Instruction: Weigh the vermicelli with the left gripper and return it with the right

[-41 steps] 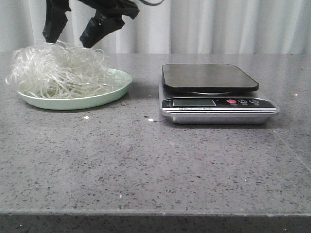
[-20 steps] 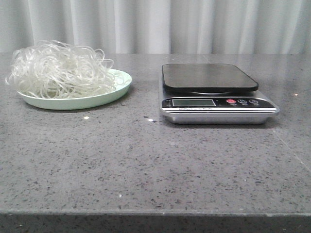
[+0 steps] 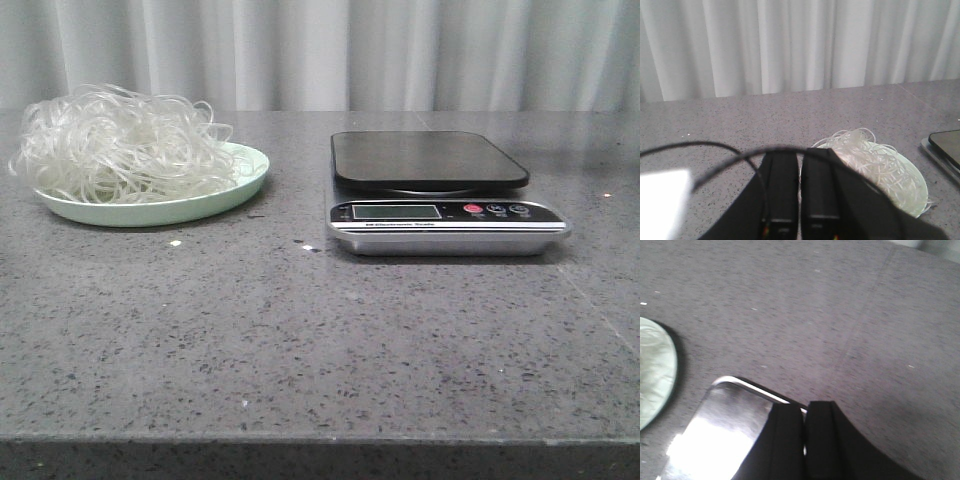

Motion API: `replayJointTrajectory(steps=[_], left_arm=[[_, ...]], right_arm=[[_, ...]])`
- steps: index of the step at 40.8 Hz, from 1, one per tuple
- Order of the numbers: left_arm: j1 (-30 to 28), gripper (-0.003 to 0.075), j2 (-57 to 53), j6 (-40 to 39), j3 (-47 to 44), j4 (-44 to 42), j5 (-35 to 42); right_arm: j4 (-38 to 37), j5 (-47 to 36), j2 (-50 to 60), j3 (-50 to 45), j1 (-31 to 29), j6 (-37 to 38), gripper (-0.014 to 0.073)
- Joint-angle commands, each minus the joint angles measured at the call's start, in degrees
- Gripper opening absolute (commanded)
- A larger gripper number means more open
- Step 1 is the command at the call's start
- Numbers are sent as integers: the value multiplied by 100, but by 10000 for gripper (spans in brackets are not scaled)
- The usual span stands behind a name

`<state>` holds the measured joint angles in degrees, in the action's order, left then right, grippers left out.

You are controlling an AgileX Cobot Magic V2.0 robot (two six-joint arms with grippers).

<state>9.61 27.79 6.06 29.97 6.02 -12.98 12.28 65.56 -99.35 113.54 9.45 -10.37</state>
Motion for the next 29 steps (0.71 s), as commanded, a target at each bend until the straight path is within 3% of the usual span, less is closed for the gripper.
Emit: replayJointTrajectory(steps=[1, 14, 23, 29], left_arm=[[-105, 136, 20, -42, 203, 6, 389], [-951, 136, 20, -42, 202, 136, 293], [-955, 136, 20, -42, 202, 136, 316], [-946, 136, 20, -42, 191, 136, 279]], right_arm=[[-122, -560, 572, -321, -145, -2, 153], [-276, -2718, 2400, -3491, -305, -2, 153], [-358, -4475, 4165, -5736, -305, -2, 153], [-358, -5221, 5313, -7075, -305, -2, 153]])
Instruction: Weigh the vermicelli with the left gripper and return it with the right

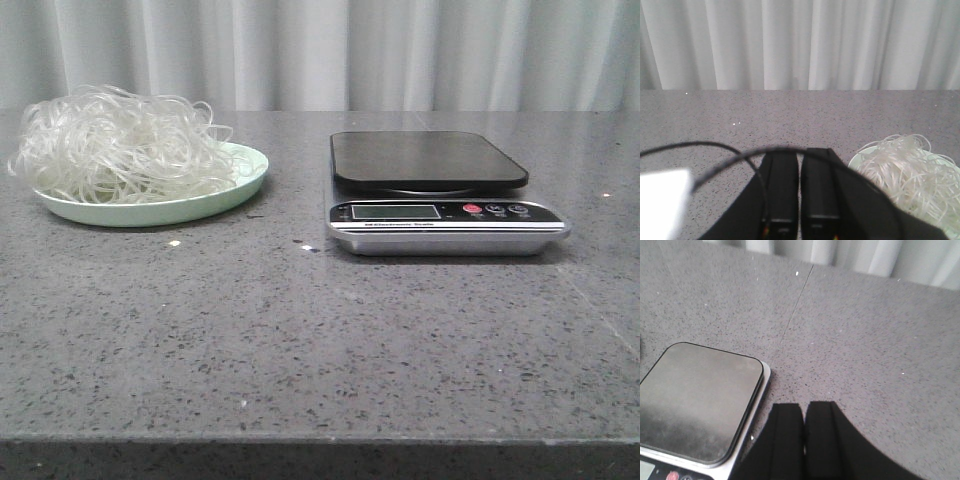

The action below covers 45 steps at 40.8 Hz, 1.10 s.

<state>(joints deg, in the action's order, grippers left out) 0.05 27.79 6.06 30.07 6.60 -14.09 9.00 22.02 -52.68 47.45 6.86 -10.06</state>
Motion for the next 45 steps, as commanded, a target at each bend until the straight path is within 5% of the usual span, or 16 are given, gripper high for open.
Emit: replayJointTrajectory(steps=[1, 16, 45], left_arm=[[22, 136, 20, -42, 182, 78, 391], [189, 136, 20, -42, 172, 78, 391], [189, 136, 20, -42, 172, 78, 352]], right_arm=[[-30, -963, 794, -633, -46, -33, 153], [-67, -1860, 3061, -2605, -46, -44, 151], [-67, -1819, 3308, -2744, -46, -44, 151]])
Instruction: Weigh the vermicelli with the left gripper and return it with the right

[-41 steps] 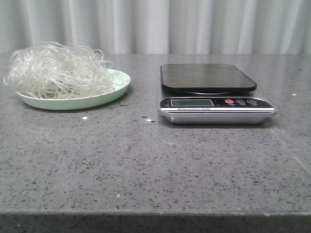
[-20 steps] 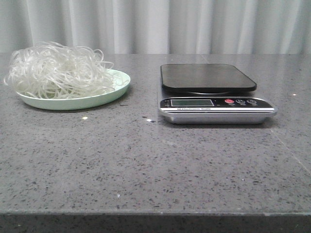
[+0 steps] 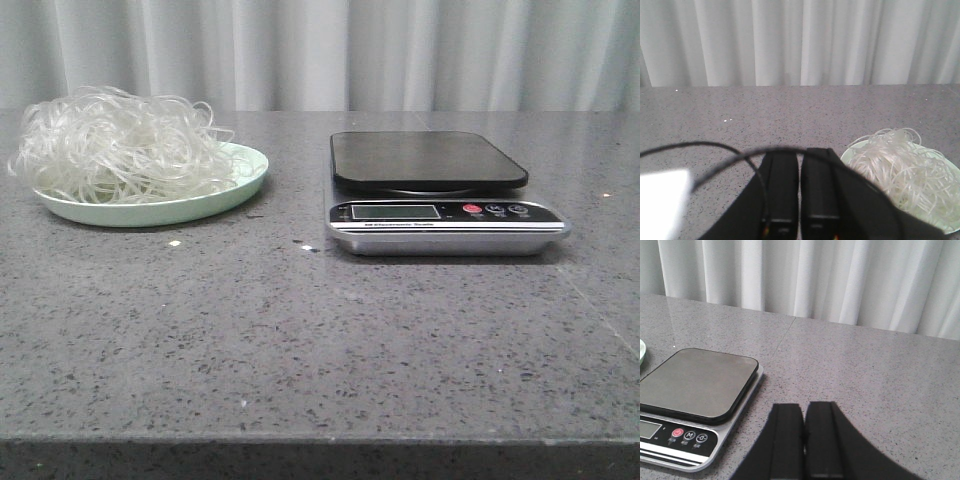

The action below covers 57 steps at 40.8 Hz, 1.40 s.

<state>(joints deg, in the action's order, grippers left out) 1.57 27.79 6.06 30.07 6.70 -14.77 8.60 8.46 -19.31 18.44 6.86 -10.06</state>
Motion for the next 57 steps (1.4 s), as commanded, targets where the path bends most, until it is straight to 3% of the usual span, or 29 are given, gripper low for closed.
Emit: replayJointTrajectory(steps=[1, 22, 33, 45, 48, 57], left_arm=[[38, 136, 20, -42, 172, 68, 419], [38, 136, -167, -42, 5, 47, 447], [38, 136, -1420, -42, -1414, -264, 997], [38, 136, -2954, -42, -2732, -459, 1055], [38, 136, -2905, -42, -3056, -459, 1538], [38, 136, -2926, -42, -3072, -449, 1379]], right_arm=[[-27, -463, -28, 157, -46, -44, 151], [-27, -458, -28, 157, -46, -44, 151], [-27, -458, -28, 157, -46, -44, 151], [-27, -458, -28, 157, -46, -44, 151], [-27, -440, -24, 157, -46, -44, 151], [-27, -433, -24, 152, -46, -44, 151]])
